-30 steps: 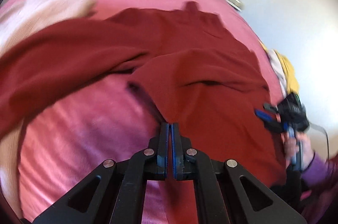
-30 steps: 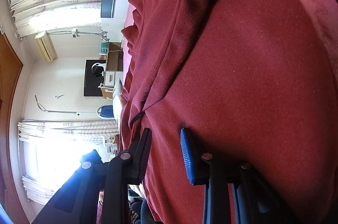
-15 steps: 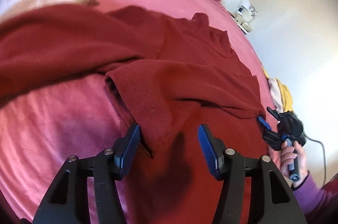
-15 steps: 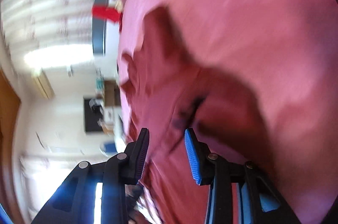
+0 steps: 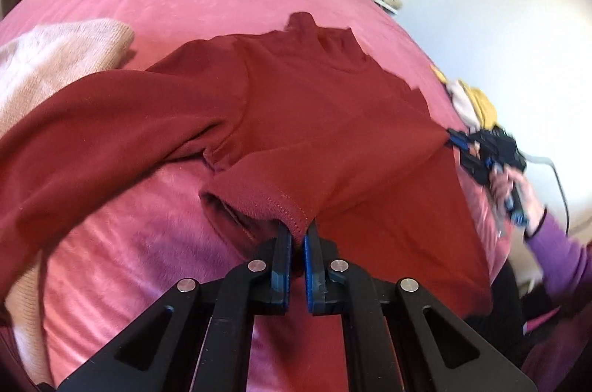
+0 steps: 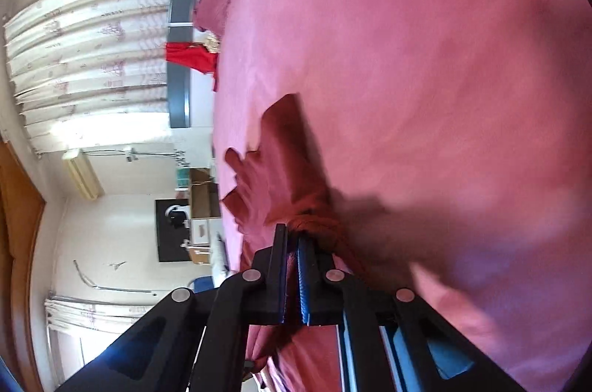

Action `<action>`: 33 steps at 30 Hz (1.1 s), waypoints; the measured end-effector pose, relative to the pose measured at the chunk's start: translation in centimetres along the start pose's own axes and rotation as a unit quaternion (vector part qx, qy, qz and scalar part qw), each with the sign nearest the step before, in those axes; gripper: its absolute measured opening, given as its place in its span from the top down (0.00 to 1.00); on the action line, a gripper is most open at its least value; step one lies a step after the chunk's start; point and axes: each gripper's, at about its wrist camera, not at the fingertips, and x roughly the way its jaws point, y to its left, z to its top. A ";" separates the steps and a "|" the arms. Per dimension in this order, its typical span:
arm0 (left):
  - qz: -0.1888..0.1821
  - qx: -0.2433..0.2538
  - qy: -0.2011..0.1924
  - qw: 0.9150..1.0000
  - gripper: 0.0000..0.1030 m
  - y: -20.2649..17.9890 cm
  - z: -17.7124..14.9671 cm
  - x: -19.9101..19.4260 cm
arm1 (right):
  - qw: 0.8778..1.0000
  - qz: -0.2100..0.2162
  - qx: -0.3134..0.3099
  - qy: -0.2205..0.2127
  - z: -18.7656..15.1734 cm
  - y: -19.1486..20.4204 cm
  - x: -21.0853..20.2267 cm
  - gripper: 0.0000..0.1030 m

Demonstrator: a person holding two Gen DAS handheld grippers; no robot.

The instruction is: Fold clothes

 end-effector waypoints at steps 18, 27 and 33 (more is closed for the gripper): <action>0.088 -0.104 -0.022 0.990 0.61 5.2 -0.8 -0.6 | 0.975 -0.094 -0.192 0.054 -2.1 6.2 -0.4 0.71; 0.108 0.020 0.051 0.993 0.42 0.4 3.2 7.0 | 0.904 -0.137 -0.391 0.103 -1.7 11.7 10.6 0.72; 0.155 0.072 0.030 0.985 0.33 -0.5 2.5 8.1 | 0.927 -0.212 -0.308 0.019 7.8 8.2 10.1 1.00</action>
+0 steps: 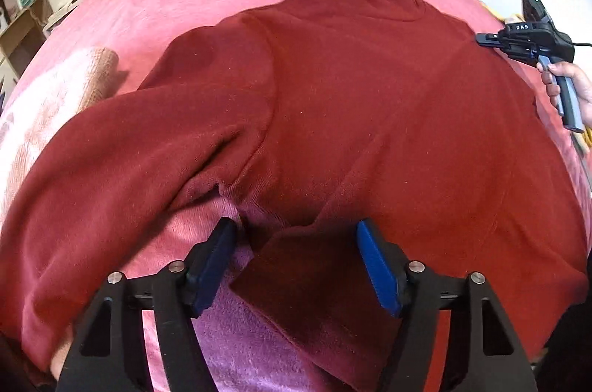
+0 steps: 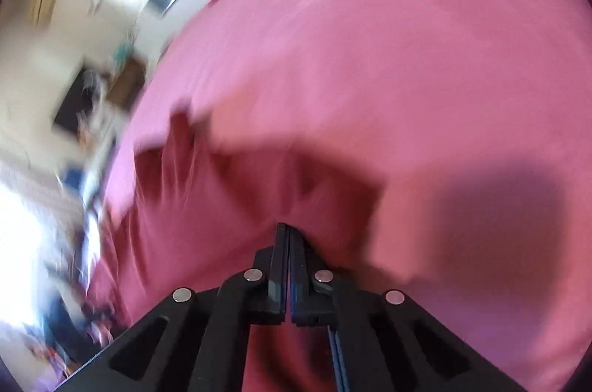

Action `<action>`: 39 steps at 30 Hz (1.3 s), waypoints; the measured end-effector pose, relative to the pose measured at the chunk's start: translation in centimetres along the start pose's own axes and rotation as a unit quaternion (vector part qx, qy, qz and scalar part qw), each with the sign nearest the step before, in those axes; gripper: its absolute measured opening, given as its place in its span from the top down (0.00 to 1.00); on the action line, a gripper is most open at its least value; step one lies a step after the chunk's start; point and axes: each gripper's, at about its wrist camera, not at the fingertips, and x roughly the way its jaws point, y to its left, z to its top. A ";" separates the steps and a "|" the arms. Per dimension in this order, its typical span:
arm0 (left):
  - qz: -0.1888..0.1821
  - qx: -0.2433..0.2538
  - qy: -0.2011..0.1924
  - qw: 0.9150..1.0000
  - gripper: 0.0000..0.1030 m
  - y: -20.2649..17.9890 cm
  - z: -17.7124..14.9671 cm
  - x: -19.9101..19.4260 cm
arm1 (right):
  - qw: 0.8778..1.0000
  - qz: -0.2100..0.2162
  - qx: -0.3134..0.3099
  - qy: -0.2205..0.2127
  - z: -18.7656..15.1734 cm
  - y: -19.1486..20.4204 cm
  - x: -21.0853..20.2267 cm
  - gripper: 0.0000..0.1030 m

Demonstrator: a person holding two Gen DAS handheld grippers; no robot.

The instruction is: Fold clothes

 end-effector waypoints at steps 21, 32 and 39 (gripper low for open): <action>0.023 -0.042 -0.082 0.995 0.31 -2.8 -2.5 -4.2 | 0.982 0.003 -0.188 -0.038 -8.8 5.1 -7.5 0.74; 0.046 -0.002 -0.129 0.991 0.23 -3.5 -5.0 -1.2 | 0.988 -0.097 -0.100 -0.061 -0.1 1.6 -3.4 0.77; 0.013 -0.070 -0.140 0.988 0.22 -2.2 -4.7 -3.6 | 0.983 0.002 -0.181 0.012 -10.7 8.4 -5.9 0.76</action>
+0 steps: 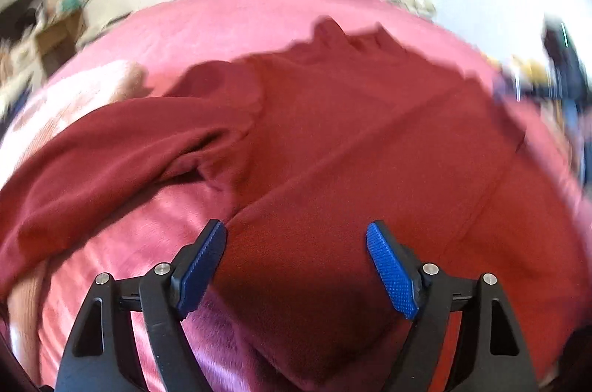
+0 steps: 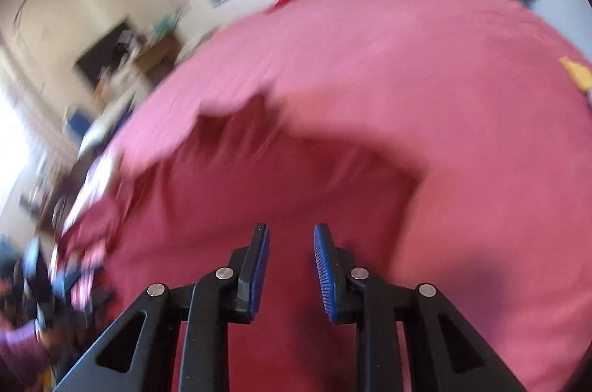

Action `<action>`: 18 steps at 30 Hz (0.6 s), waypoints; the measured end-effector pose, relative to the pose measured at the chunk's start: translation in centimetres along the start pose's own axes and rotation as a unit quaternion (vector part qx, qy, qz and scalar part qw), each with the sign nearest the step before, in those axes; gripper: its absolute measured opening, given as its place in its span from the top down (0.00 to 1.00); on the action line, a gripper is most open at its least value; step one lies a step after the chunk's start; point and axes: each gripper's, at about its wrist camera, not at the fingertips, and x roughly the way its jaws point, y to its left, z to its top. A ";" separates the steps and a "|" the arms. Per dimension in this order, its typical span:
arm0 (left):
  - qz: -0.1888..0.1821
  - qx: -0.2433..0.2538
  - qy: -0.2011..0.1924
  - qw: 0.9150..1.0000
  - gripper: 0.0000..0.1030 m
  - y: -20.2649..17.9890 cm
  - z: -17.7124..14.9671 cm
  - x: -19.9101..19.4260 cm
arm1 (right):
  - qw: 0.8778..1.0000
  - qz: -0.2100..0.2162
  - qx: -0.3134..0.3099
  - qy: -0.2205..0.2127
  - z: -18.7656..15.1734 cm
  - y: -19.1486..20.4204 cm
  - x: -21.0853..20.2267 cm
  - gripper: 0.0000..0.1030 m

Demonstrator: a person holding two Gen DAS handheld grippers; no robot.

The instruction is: Fold clothes

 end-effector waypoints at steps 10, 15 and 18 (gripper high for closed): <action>0.062 -0.378 -0.110 0.917 0.22 16.9 -4.4 -13.0 | 0.999 -0.016 0.013 0.040 -5.3 7.1 1.3 0.76; 0.191 -0.365 -0.078 0.908 0.22 22.7 -6.0 -16.3 | 0.998 -0.019 0.023 0.048 -6.8 8.9 0.3 0.76; 0.268 -0.231 -0.051 0.934 0.22 21.3 -4.3 -16.0 | 0.998 -0.028 0.017 0.048 -7.5 10.0 0.0 0.76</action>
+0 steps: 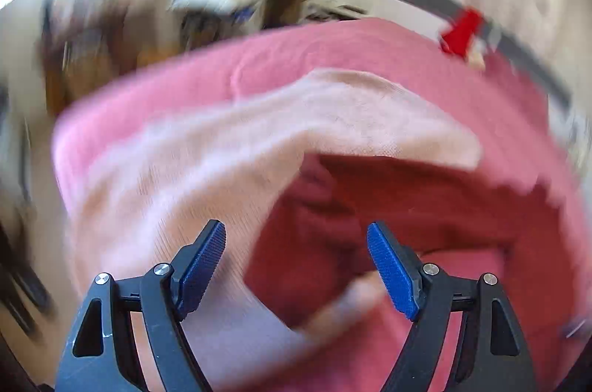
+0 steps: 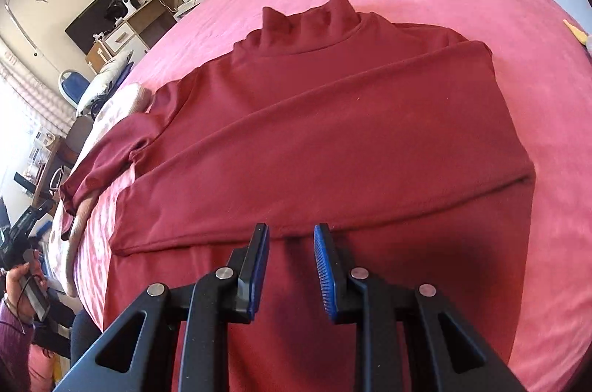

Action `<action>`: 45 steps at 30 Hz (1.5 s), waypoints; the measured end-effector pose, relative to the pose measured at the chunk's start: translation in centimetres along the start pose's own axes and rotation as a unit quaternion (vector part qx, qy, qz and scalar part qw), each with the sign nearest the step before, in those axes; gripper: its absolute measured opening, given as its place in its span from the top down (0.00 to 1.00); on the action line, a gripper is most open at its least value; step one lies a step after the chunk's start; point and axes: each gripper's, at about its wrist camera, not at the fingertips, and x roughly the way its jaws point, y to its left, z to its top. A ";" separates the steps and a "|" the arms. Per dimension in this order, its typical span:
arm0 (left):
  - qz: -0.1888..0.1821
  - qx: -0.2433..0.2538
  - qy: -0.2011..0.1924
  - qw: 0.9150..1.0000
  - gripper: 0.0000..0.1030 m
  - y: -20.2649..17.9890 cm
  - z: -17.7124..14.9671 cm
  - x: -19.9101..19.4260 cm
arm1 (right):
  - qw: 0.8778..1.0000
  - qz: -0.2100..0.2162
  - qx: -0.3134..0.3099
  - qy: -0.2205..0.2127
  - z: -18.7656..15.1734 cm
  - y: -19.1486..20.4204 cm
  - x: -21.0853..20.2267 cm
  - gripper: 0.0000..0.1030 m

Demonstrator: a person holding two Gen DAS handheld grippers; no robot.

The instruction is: Fold clothes

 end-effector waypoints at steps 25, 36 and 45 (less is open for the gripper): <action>-0.079 -0.056 0.089 0.991 0.91 3.1 0.7 5.0 | 0.987 0.055 -0.129 0.076 2.4 15.6 9.1 0.75; -0.280 -0.172 0.094 0.940 0.93 -0.1 6.3 -2.6 | 0.987 0.134 -0.046 0.070 2.2 12.7 6.4 0.74; -0.408 -0.172 0.176 0.879 0.93 -18.5 8.2 -5.5 | 0.979 0.199 0.047 0.012 1.7 5.5 0.2 0.74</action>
